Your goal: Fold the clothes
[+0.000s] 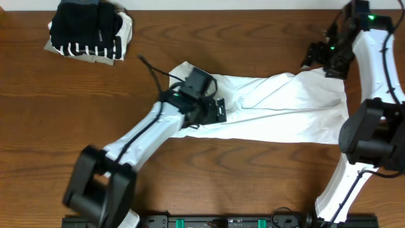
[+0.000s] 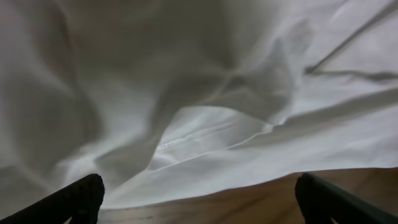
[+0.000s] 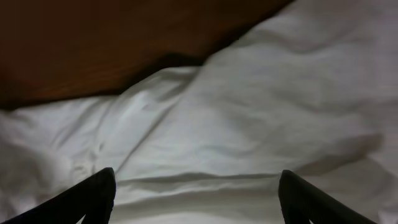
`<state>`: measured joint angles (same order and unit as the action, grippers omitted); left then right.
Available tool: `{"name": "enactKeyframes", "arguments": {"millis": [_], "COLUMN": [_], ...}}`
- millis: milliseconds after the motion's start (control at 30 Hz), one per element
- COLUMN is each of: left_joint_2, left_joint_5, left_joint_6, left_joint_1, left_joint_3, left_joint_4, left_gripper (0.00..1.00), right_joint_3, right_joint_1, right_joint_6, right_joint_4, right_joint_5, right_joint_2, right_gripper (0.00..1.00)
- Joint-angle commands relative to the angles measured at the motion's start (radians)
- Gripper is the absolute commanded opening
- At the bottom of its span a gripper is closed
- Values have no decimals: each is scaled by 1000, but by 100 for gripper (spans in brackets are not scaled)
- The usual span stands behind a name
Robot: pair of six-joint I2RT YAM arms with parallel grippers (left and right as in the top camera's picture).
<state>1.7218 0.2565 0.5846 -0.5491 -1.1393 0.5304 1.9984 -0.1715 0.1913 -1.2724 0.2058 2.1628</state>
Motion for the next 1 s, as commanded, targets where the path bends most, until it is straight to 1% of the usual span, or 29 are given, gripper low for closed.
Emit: {"name": "enactKeyframes", "arguments": {"millis": [0, 67, 233, 300, 333, 633, 733, 833, 967], "left_joint_2": [55, 76, 89, 89, 89, 89, 89, 89, 89], "left_joint_5": [2, 2, 1, 1, 0, -3, -3, -4, -3], "left_joint_6": [40, 42, 41, 42, 41, 41, 41, 41, 41], "left_joint_1": [-16, -20, -20, -20, -20, -20, -20, -20, -20], "left_joint_3": [16, 16, 16, 16, 16, 16, 16, 16, 18], "left_joint_4": [-4, -6, -17, -21, -21, -16, -16, -12, -9], "left_gripper": [100, 100, 100, 100, 100, 100, 100, 100, 100], "right_joint_3": [-13, -13, -13, -13, -13, -13, -13, -13, -13], "right_joint_1": [-51, -80, -133, -151, -158, -201, -204, -204, -204], "right_joint_6": [28, 2, -142, -193, -209, -291, -322, -397, -418], "right_joint_4": [28, 51, 122, 145, 153, 233, 272, 315, 358], "right_joint_5": [-37, -42, -42, -42, -42, -33, -18, 39, 38], "right_joint_2": [20, 22, 43, 64, 73, 193, 203, 203, 211], "right_gripper": [84, 88, 92, 98, 99, 98, 98, 98, 98]}}
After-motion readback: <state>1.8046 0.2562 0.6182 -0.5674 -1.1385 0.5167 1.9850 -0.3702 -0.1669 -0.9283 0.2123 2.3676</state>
